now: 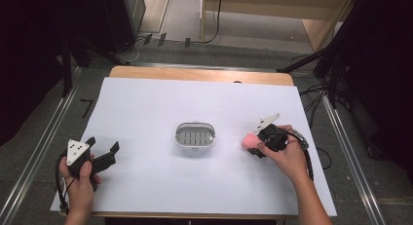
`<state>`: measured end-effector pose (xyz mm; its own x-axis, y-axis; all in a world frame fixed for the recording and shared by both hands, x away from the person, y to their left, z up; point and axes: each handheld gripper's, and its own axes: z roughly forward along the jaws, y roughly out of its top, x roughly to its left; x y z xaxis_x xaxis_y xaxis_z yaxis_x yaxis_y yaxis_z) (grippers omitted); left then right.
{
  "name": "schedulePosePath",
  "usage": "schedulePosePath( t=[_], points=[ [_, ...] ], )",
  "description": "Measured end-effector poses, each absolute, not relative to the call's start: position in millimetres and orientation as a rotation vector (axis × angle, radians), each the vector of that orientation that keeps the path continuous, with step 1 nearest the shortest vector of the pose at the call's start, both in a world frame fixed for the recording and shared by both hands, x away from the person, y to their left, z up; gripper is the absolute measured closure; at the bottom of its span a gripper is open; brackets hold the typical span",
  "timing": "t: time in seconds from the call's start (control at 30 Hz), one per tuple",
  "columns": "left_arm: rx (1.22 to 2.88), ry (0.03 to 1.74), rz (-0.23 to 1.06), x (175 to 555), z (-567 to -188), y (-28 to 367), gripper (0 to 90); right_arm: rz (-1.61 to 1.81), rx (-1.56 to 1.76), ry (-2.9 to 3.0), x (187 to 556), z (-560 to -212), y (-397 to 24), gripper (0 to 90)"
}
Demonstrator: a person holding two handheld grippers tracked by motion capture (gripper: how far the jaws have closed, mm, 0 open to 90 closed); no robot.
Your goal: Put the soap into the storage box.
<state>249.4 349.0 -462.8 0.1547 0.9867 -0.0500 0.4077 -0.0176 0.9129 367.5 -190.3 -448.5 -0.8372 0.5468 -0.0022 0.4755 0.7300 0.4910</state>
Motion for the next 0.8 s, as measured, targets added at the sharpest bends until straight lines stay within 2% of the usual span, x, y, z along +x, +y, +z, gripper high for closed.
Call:
schedulePosePath(
  t=[0.8],
  points=[
    [1.567, 1.384, 0.847, 249.2, -462.8, 348.7, 14.2, 0.805, 0.615, 2.800, 369.3, -405.6, -155.8, 38.8]
  ],
)
